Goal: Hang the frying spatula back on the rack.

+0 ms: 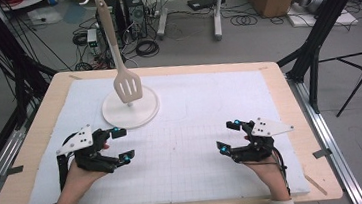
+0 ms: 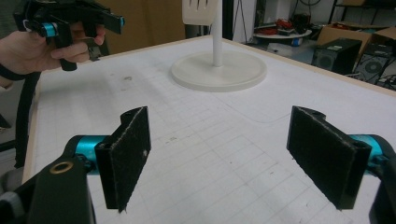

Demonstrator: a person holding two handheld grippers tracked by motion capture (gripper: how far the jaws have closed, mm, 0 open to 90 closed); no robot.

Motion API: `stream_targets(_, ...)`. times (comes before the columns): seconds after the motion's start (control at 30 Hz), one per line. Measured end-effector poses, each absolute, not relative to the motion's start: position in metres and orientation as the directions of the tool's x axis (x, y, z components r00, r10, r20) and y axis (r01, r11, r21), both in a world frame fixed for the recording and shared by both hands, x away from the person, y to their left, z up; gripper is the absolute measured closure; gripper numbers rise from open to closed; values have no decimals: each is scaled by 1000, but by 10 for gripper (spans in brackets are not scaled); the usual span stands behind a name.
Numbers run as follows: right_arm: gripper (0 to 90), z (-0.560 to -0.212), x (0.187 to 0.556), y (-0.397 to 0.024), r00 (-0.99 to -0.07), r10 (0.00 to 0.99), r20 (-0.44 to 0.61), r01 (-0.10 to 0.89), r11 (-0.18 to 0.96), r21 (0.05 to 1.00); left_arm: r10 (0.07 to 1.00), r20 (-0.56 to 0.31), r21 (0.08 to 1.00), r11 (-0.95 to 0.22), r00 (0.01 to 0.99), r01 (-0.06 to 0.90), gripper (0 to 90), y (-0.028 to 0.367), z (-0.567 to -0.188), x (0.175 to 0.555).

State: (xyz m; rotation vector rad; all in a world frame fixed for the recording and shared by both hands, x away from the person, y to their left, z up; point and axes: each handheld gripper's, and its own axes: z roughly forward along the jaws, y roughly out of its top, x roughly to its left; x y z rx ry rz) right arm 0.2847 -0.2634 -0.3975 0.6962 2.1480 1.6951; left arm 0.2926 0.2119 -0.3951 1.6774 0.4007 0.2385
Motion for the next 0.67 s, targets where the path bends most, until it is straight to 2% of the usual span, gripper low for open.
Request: stream_targets(0.67, 205, -398, 284, -263, -834, 549, 54, 181, 180, 967, 437, -76, 986, -101, 896, 133, 212, 225, -408, 291)
